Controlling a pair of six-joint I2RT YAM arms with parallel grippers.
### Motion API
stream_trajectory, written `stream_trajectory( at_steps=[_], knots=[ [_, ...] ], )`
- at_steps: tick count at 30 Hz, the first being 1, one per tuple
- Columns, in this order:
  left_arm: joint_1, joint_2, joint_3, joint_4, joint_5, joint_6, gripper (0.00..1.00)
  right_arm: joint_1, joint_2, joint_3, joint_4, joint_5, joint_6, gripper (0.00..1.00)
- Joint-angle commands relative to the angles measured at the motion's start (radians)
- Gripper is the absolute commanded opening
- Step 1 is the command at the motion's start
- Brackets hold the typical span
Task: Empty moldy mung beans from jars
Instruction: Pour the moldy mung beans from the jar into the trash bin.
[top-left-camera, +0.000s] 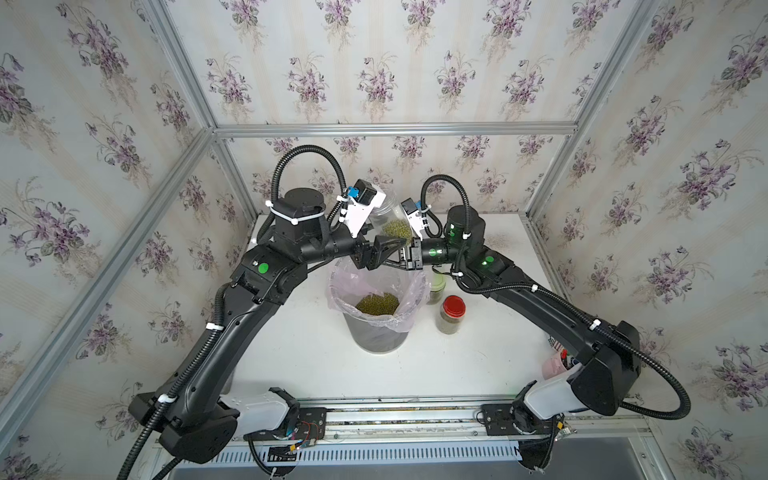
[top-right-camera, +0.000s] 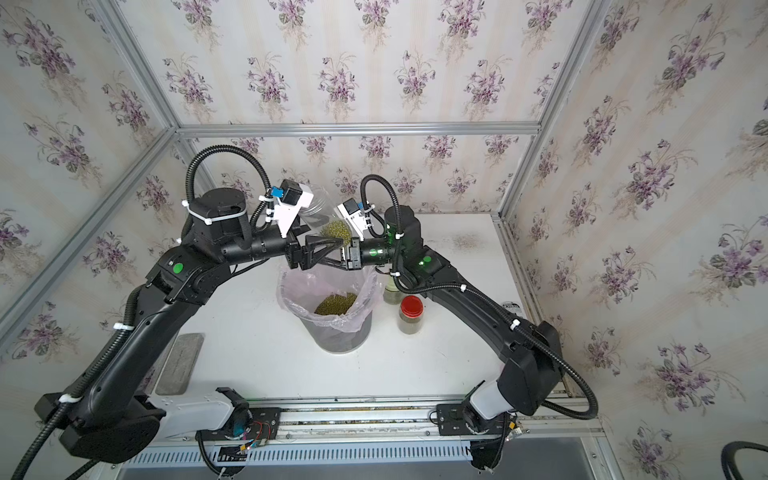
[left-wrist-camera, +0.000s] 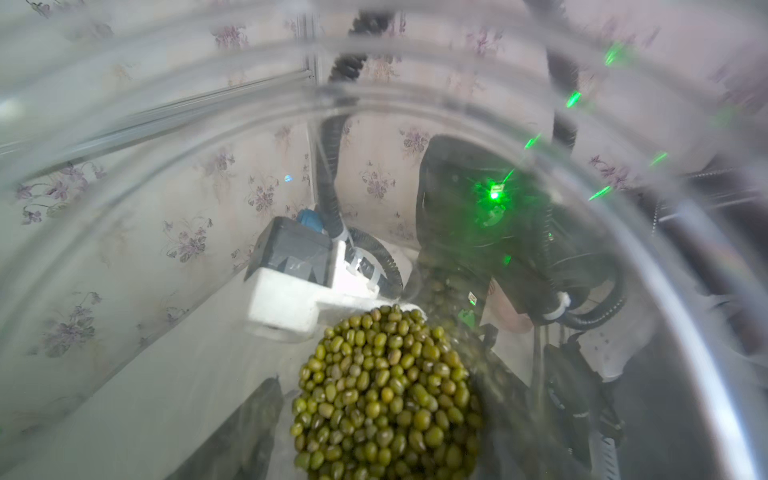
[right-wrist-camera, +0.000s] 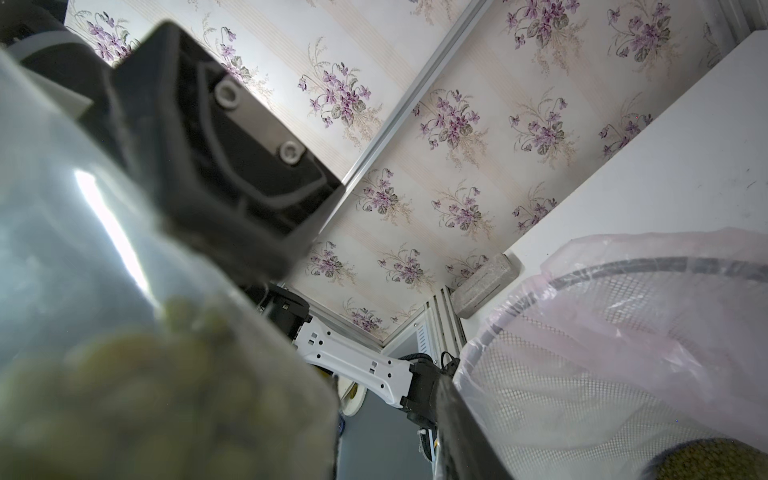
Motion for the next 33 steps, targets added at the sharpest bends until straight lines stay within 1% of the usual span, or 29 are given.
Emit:
stream_trajectory(
  at_steps=[1, 5, 8, 13, 26, 33],
  knots=[
    [0.0, -0.007, -0.005, -0.005, 0.035, 0.022, 0.71, 0.008, 0.012, 0.016, 0.03, -0.005, -0.02, 0.38],
    [0.001, -0.014, -0.011, 0.003, 0.061, 0.027, 0.67, 0.019, 0.021, 0.021, 0.023, -0.005, -0.028, 0.38],
    [0.0, -0.018, -0.016, 0.012, 0.068, 0.026, 0.66, 0.029, 0.032, 0.039, -0.02, 0.001, -0.056, 0.38],
    [0.0, -0.025, -0.024, 0.031, 0.072, 0.024, 0.68, 0.057, 0.051, 0.079, -0.119, 0.01, -0.129, 0.38],
    [0.001, -0.017, -0.022, 0.051, 0.085, 0.018, 0.67, 0.09, 0.07, 0.128, -0.269, 0.048, -0.252, 0.38],
    [0.0, -0.009, -0.022, 0.055, 0.091, 0.015, 0.62, 0.114, 0.083, 0.173, -0.332, 0.069, -0.291, 0.39]
  ],
)
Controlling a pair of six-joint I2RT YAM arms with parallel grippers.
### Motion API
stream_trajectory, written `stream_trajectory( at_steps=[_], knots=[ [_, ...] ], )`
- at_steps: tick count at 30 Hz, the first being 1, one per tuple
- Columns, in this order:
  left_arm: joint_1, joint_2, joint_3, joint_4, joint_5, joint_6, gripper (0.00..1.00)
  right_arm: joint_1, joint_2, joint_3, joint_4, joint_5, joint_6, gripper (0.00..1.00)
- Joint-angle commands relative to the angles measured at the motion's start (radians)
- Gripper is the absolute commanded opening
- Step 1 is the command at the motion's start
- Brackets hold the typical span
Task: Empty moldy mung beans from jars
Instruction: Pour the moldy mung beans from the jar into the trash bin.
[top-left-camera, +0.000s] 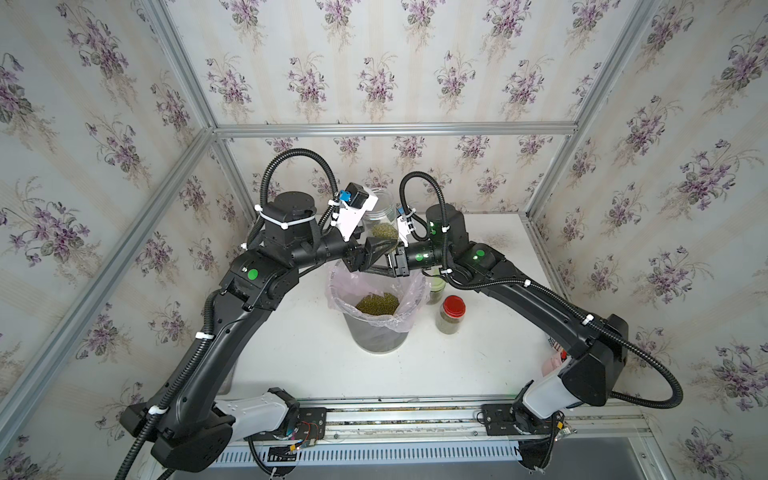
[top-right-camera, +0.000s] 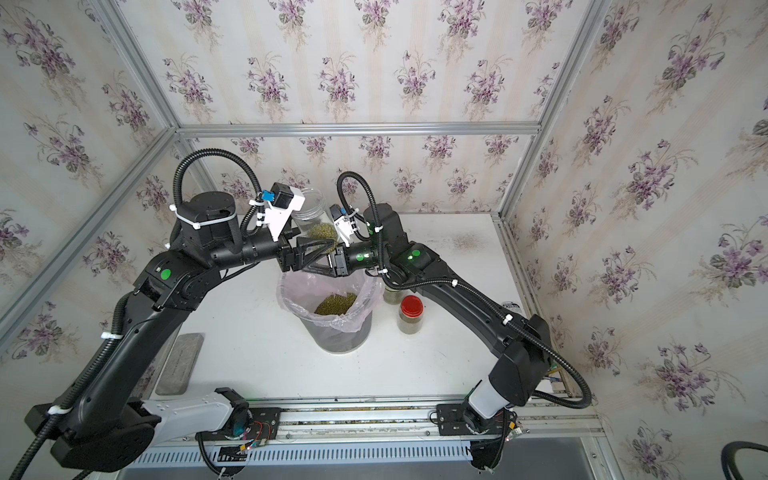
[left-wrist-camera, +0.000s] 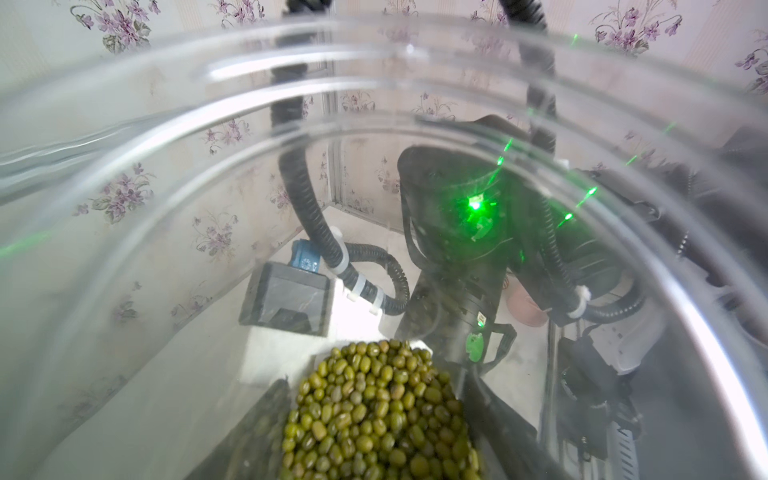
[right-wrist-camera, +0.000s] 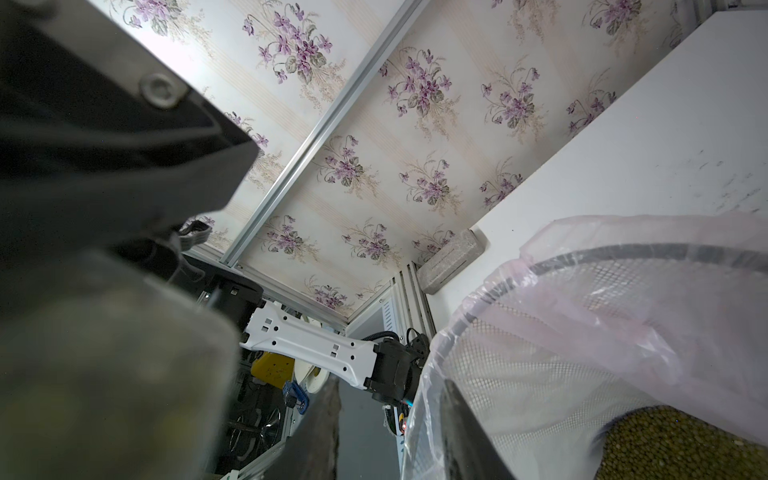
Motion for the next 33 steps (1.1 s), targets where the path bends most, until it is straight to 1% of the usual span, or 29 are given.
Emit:
stream_trajectory(
  at_steps=[1, 6, 7, 10, 22, 24, 27, 31, 33],
  knots=[
    [-0.01, 0.019, 0.0, 0.08, 0.129, -0.011, 0.61, 0.033, 0.011, 0.018, -0.004, -0.033, -0.048, 0.39],
    [-0.009, 0.019, 0.002, 0.082, 0.135, -0.011, 0.56, 0.035, 0.014, 0.021, 0.004, -0.046, -0.043, 0.39],
    [-0.009, 0.019, 0.001, 0.083, 0.139, -0.011, 0.51, 0.037, 0.013, 0.023, 0.004, -0.049, -0.042, 0.39],
    [-0.01, 0.015, 0.002, 0.085, 0.14, -0.006, 0.45, 0.037, 0.012, 0.02, 0.011, -0.055, -0.036, 0.39],
    [-0.009, 0.015, 0.007, 0.123, 0.145, -0.023, 0.44, 0.074, 0.039, 0.046, -0.019, -0.068, -0.058, 0.39],
    [-0.01, 0.013, 0.008, 0.128, 0.148, -0.02, 0.39, 0.076, 0.039, 0.047, -0.027, -0.067, -0.063, 0.39],
    [-0.01, 0.012, 0.01, 0.129, 0.15, -0.019, 0.34, 0.075, 0.031, 0.047, -0.058, -0.031, -0.082, 0.41],
    [-0.007, 0.003, 0.007, 0.13, 0.145, -0.011, 0.28, 0.062, 0.013, 0.053, -0.141, 0.066, -0.122, 0.46],
    [-0.006, -0.002, 0.006, 0.129, 0.139, -0.007, 0.27, 0.041, -0.001, 0.044, -0.176, 0.121, -0.135, 0.47]
  ],
)
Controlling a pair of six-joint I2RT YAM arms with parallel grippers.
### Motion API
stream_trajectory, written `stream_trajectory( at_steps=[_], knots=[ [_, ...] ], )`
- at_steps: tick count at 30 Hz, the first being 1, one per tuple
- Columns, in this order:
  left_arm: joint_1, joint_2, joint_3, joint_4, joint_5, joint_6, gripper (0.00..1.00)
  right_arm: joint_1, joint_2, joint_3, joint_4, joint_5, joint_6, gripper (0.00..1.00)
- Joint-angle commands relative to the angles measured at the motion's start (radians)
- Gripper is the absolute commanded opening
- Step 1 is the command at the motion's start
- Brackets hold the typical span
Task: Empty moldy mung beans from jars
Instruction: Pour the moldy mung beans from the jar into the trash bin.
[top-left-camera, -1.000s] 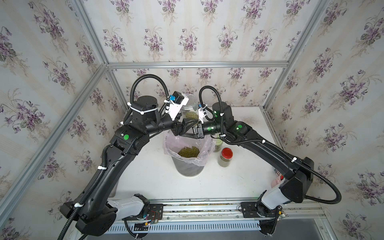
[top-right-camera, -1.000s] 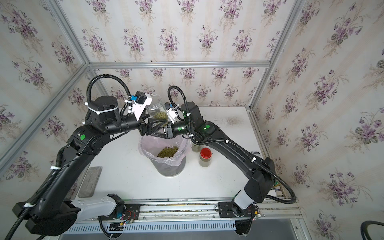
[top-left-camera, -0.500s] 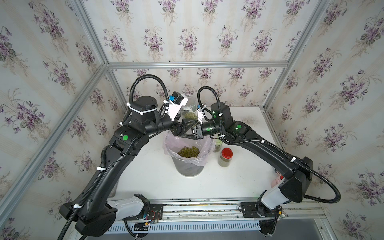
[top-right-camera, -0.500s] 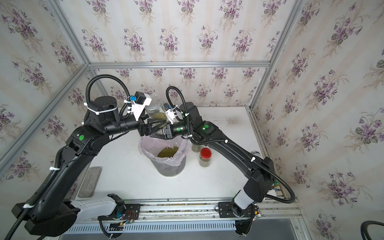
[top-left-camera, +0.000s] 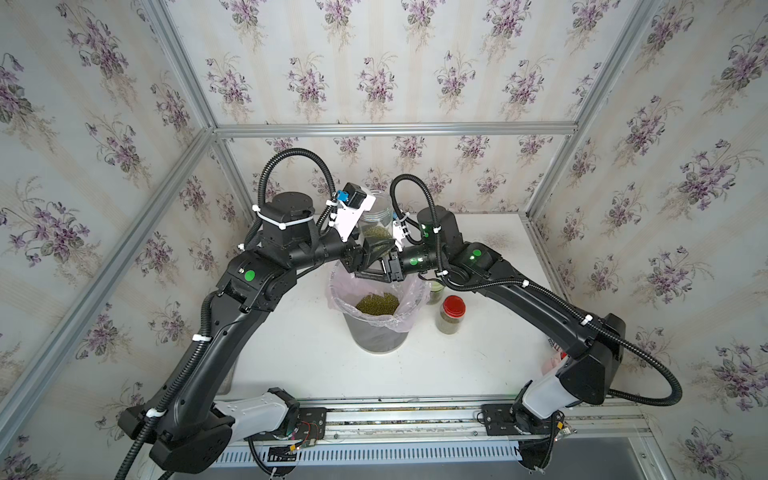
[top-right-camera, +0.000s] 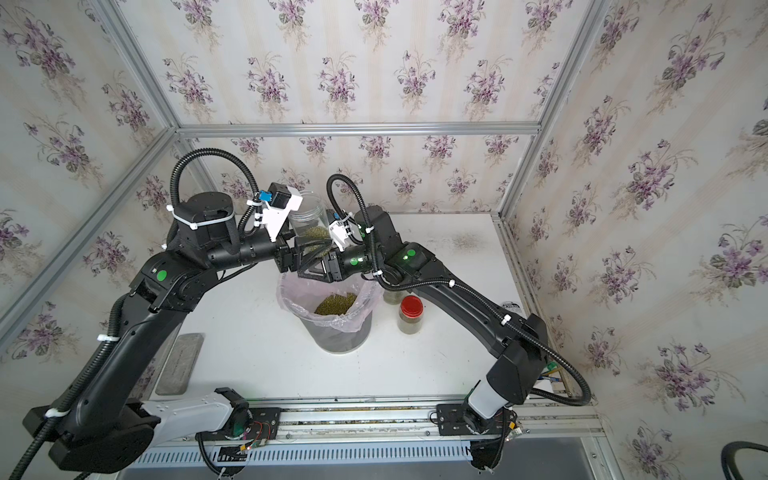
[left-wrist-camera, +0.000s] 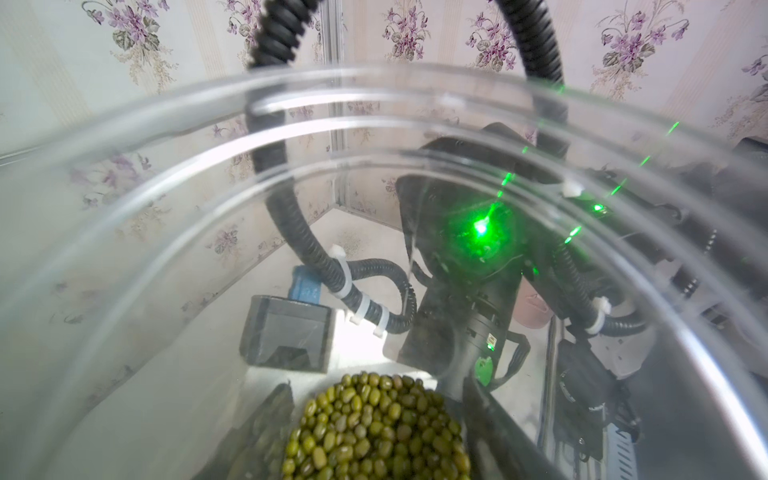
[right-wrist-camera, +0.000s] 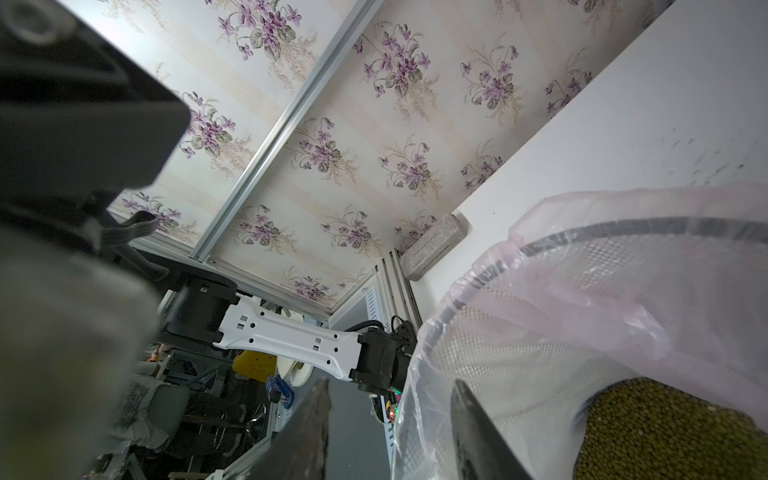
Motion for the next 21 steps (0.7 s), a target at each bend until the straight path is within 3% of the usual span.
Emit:
stream_trajectory(
  at_steps=[1, 8, 14, 18, 21],
  knots=[
    [-0.009, 0.005, -0.003, 0.152, 0.14, 0.004, 0.26, -0.011, -0.018, -0.008, -0.057, 0.047, -0.072, 0.48],
    [0.016, -0.007, -0.002, 0.152, 0.147, -0.003, 0.24, -0.099, -0.096, -0.014, -0.212, 0.229, -0.149, 0.51],
    [0.051, -0.007, -0.006, 0.142, 0.165, -0.01, 0.24, -0.191, -0.167, 0.016, -0.267, 0.304, -0.187, 0.51],
    [0.065, -0.002, -0.025, 0.083, 0.165, 0.025, 0.24, -0.237, -0.283, -0.021, -0.149, 0.3, -0.192, 0.53],
    [0.073, 0.012, -0.052, 0.034, 0.181, 0.048, 0.25, -0.237, -0.338, -0.048, -0.044, 0.182, -0.196, 0.56]
  ],
)
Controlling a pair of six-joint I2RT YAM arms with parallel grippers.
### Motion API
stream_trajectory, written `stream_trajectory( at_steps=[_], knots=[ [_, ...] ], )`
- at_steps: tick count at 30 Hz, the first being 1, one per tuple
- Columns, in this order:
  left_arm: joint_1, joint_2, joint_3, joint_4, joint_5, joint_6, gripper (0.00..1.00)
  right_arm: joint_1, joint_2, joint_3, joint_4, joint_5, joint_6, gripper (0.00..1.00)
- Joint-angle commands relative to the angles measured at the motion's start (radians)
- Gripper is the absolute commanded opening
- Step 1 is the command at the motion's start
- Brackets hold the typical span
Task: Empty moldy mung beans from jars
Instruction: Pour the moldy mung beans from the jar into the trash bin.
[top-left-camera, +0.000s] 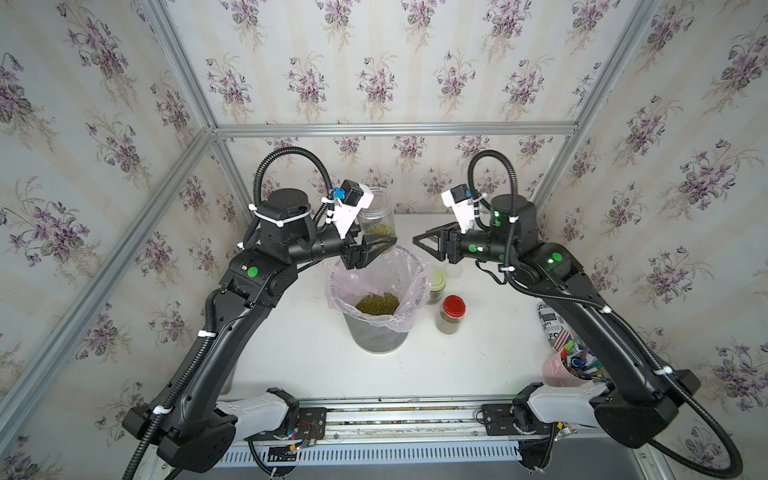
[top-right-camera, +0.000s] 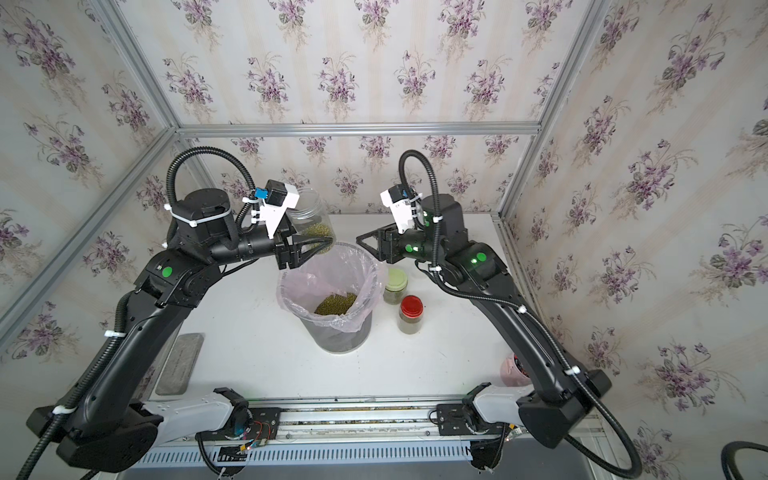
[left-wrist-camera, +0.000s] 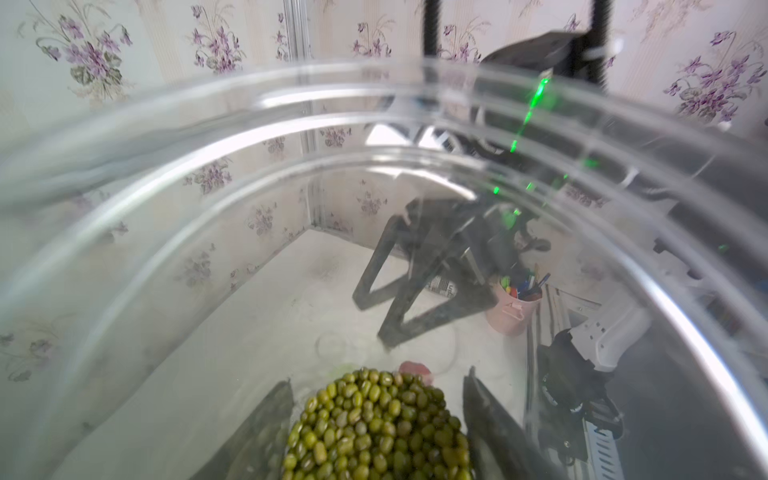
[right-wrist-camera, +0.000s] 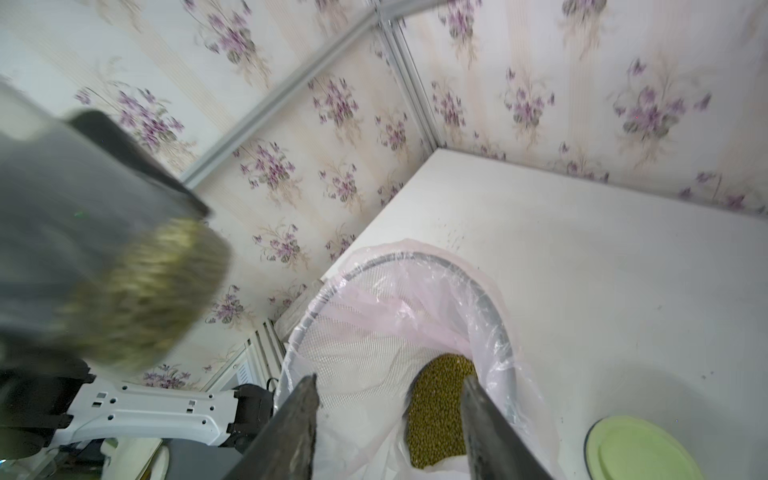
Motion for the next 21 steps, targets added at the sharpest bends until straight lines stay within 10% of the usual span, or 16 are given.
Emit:
stream_trajectory(
  at_steps=[1, 21],
  knots=[
    [0.007, 0.02, -0.022, -0.053, 0.046, 0.036, 0.25, 0.0, -0.031, -0.017, 0.148, -0.142, -0.026, 0.56],
    [-0.005, 0.089, -0.024, -0.094, 0.213, 0.02, 0.25, 0.044, 0.076, 0.031, 0.311, -0.374, -0.029, 0.6]
  ],
)
